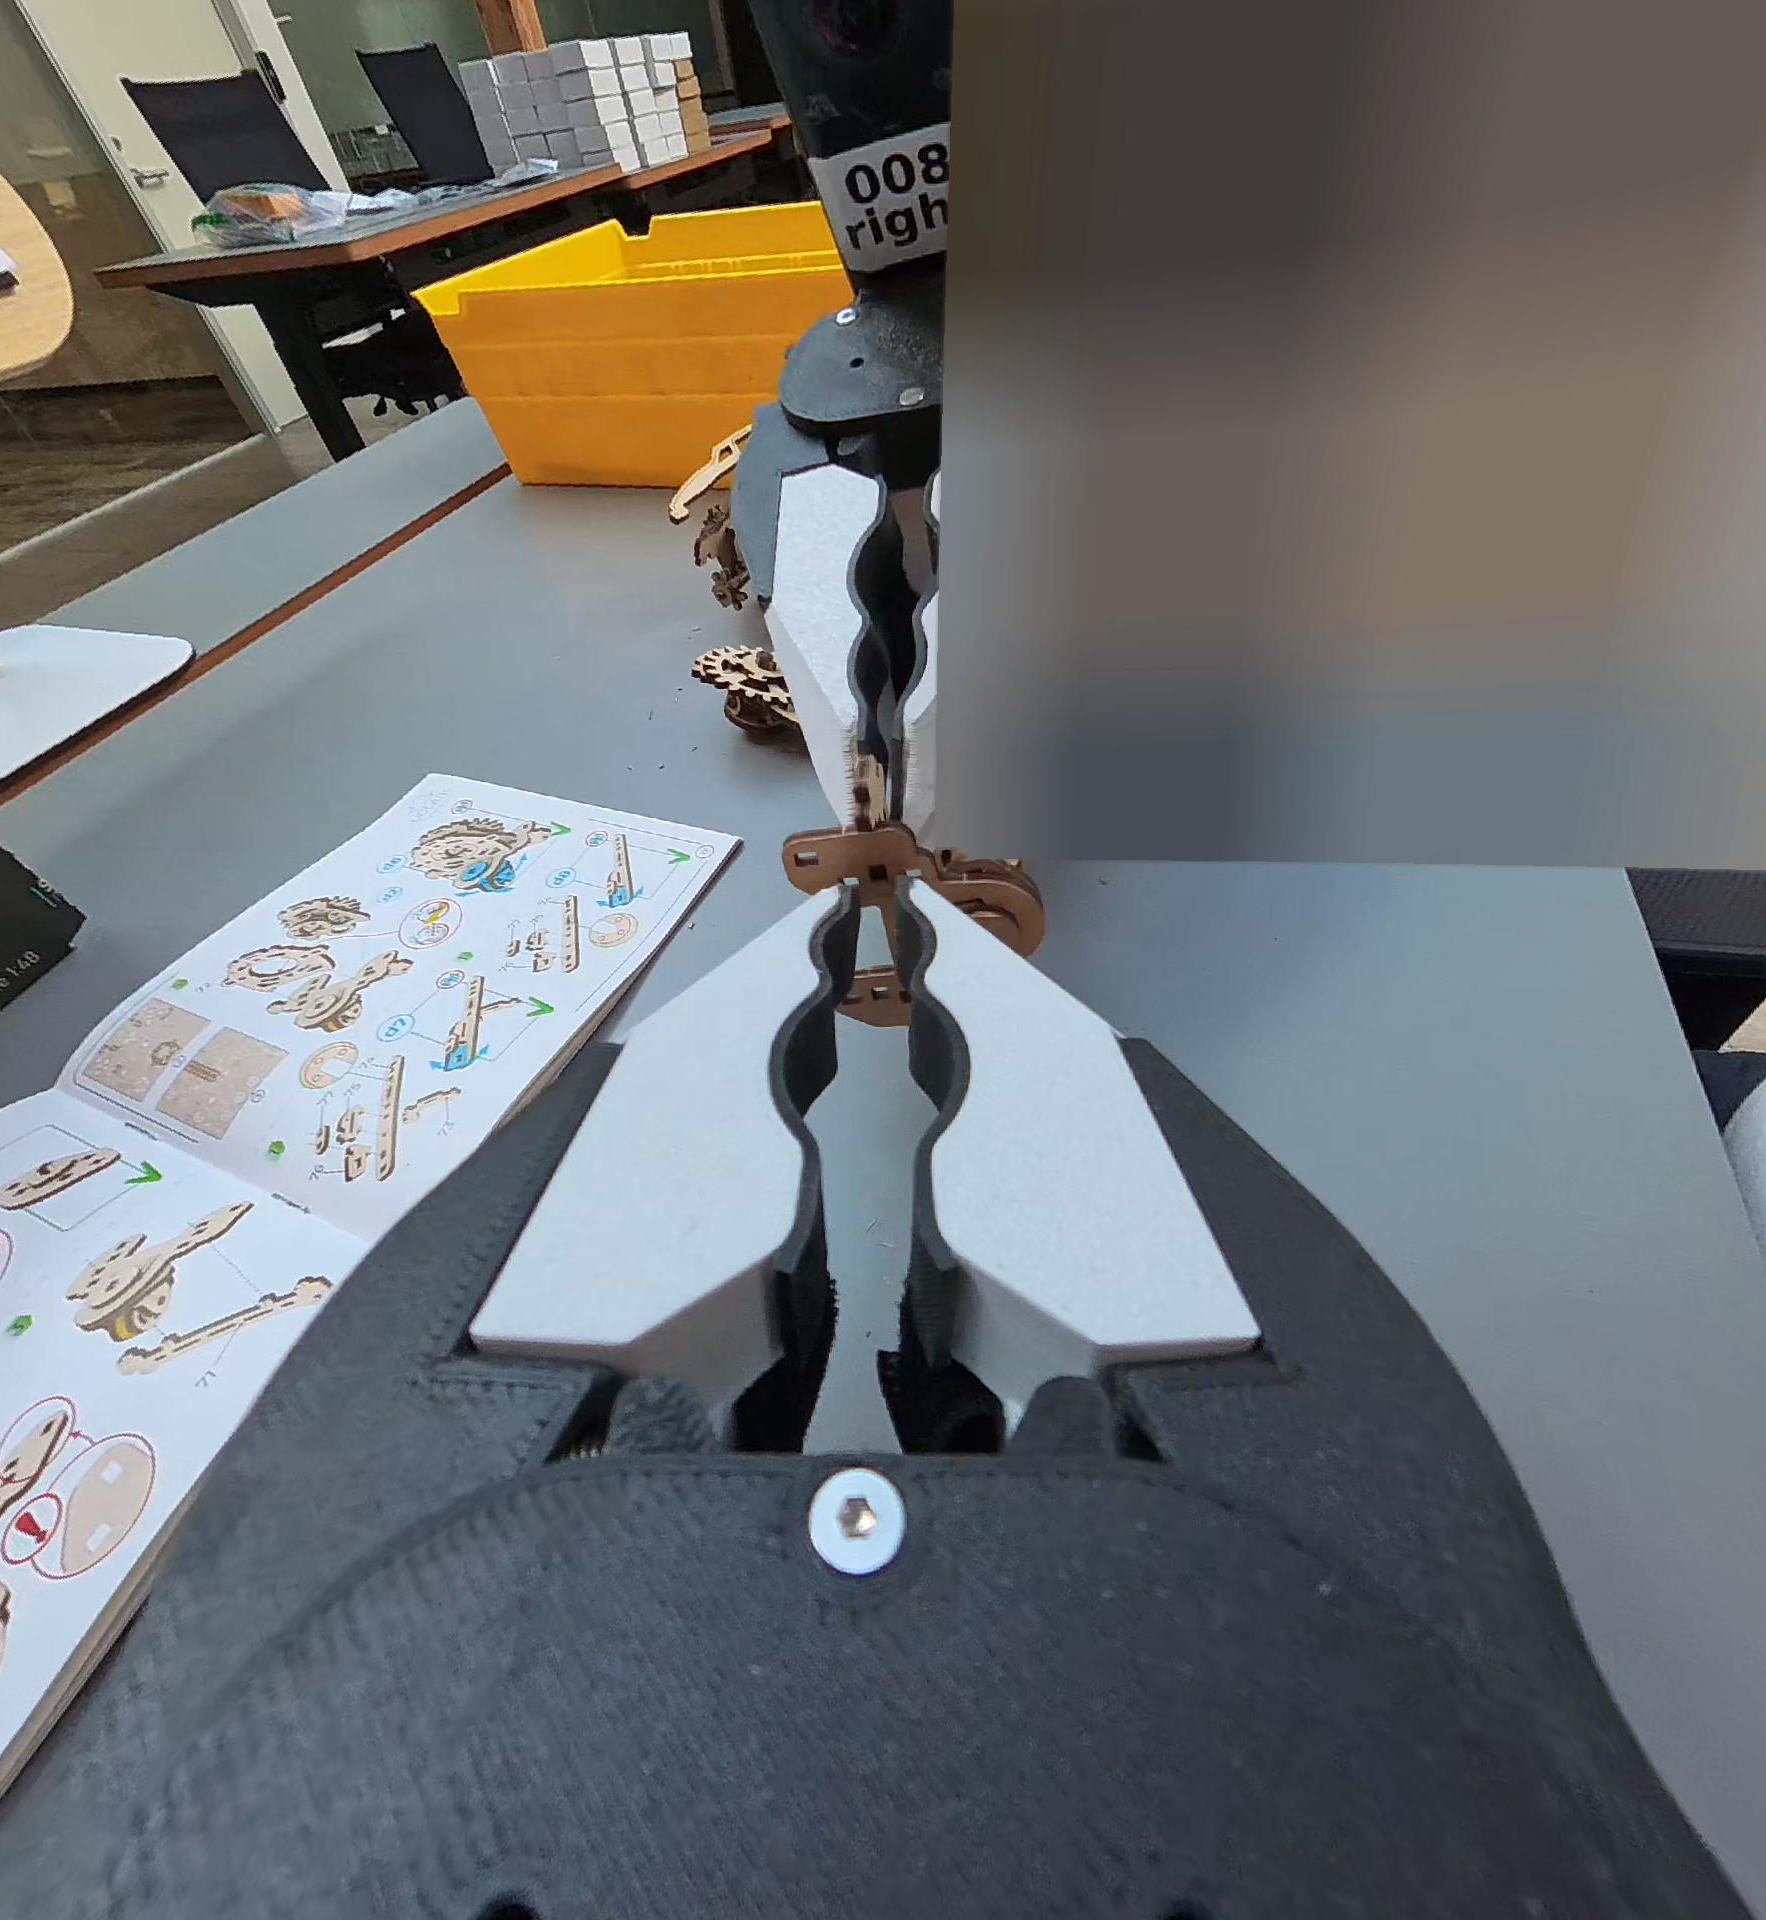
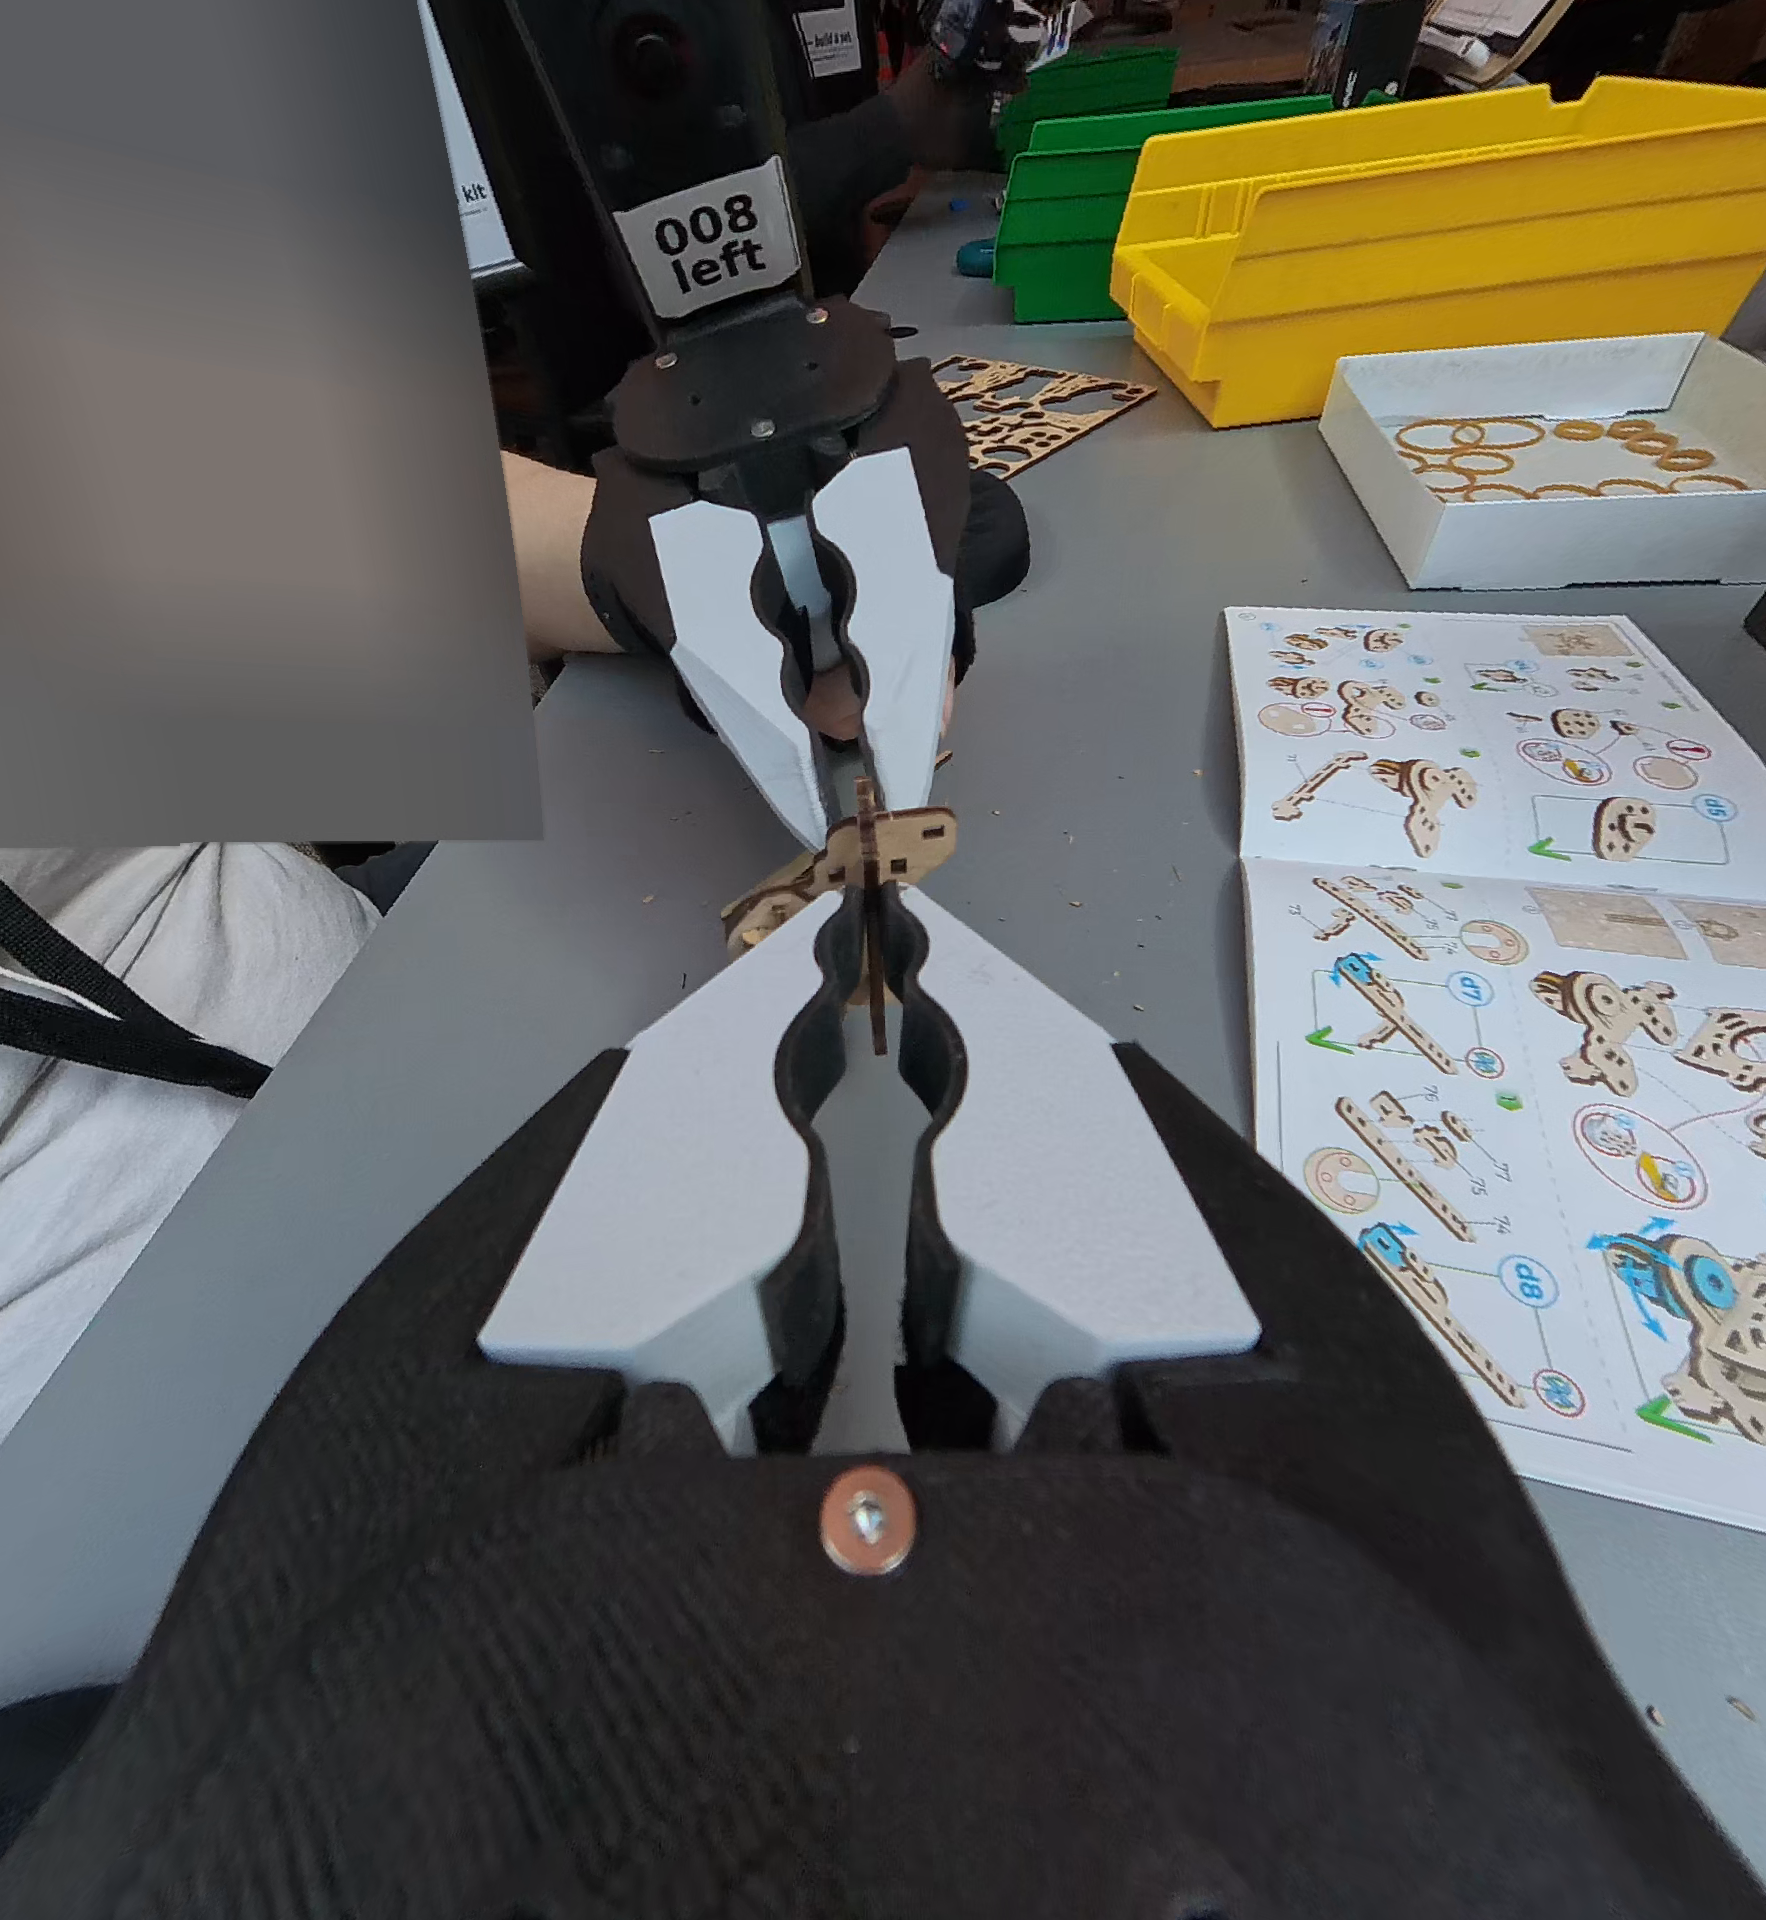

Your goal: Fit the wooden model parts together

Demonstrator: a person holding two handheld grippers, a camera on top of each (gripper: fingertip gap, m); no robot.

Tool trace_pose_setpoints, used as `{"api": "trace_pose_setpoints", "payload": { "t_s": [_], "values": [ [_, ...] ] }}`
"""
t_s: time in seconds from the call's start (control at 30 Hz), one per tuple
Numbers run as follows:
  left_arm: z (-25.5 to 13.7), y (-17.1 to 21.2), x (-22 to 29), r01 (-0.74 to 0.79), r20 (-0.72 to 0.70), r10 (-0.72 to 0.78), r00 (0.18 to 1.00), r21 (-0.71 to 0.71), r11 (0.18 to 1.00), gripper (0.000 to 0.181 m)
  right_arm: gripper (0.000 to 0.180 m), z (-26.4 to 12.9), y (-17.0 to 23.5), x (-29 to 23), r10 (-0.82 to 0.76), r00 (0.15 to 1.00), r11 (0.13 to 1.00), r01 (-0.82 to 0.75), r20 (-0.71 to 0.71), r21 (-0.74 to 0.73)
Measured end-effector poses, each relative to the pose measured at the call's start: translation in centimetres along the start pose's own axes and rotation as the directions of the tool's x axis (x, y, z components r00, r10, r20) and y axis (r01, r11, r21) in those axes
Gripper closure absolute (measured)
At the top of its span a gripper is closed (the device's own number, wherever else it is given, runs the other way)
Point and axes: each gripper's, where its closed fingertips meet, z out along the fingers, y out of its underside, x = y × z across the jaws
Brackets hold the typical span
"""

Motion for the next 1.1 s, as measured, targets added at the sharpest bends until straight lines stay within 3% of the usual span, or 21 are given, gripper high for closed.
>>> {"api": "trace_pose_setpoints", "payload": {
  "t_s": [0.67,1.1],
  "values": [
    [-0.12,0.12,0.33,0.019,-0.034,-0.019,0.999,-0.003,1.000,0.172,0.178,0.16,0.21,-0.39,-0.069,0.997,0.997,0.069,-0.020,-0.026],
    [0.12,0.41,0.84,-0.002,-0.056,0.000,0.998,-0.026,1.000,0.173,0.179,0.15,0.38,-0.44,-0.032,0.999,0.999,0.032,0.004,-0.035]
  ]
}}
